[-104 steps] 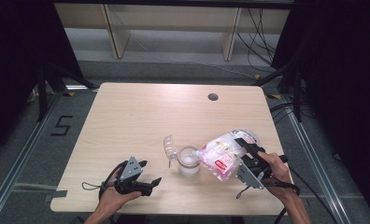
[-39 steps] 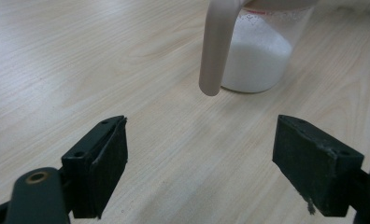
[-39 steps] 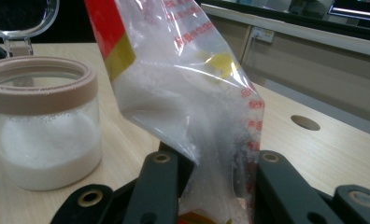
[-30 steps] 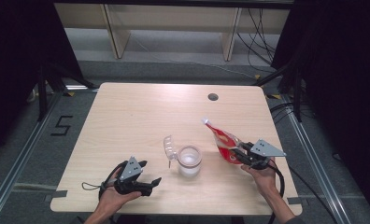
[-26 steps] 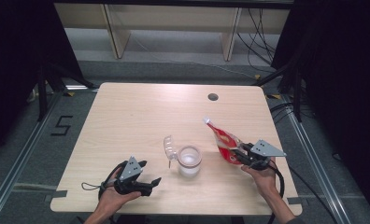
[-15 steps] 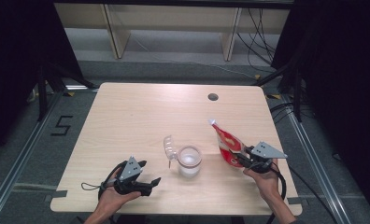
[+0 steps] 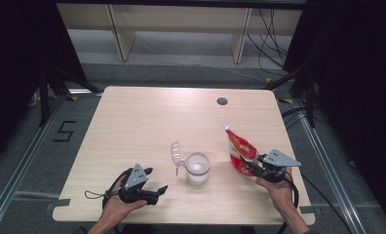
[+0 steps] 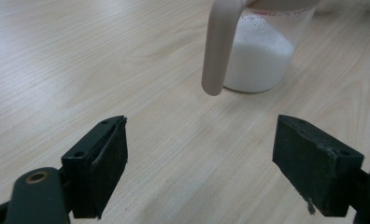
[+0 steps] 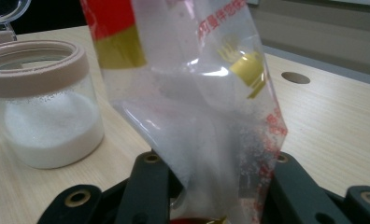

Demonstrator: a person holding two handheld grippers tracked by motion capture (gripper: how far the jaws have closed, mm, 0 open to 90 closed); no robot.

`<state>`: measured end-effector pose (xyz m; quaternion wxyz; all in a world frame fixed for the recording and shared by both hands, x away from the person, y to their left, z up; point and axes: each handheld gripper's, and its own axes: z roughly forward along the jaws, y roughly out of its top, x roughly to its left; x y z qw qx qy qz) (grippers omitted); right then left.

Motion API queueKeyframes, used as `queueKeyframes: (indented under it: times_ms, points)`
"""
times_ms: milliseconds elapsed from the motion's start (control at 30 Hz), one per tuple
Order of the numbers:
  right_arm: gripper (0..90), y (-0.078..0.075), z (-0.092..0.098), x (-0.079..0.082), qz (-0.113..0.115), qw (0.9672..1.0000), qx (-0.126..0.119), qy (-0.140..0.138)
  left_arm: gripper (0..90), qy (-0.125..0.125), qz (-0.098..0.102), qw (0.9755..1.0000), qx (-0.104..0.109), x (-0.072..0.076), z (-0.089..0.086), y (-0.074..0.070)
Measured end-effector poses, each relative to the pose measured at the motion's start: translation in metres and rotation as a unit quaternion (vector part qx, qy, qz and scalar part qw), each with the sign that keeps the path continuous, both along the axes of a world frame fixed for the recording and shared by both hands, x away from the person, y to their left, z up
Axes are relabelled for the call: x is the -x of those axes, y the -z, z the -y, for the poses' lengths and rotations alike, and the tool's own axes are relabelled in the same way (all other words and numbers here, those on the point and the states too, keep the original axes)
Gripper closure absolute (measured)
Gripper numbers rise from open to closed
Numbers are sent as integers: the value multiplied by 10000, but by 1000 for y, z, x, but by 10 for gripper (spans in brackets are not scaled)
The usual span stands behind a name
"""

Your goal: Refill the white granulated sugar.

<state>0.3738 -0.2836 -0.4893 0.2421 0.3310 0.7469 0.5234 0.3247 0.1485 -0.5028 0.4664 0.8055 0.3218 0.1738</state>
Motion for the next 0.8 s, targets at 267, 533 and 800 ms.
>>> queueKeyframes:
  times_ms: [267, 533, 800]
  points:
    - [689, 2, 5, 0, -8, 10000, -56, 0, 177, 7, 10, 10000, -3, 0, 0, 0]
    - [650, 3, 7, 4, -175, 9998, -41, -1, 177, -25, -50, 10000, 60, 1, 1, 0]
    - [596, 3, 8, 5, -19, 9999, 59, -123, 177, -44, -58, 10000, 37, 1, 1, 0]
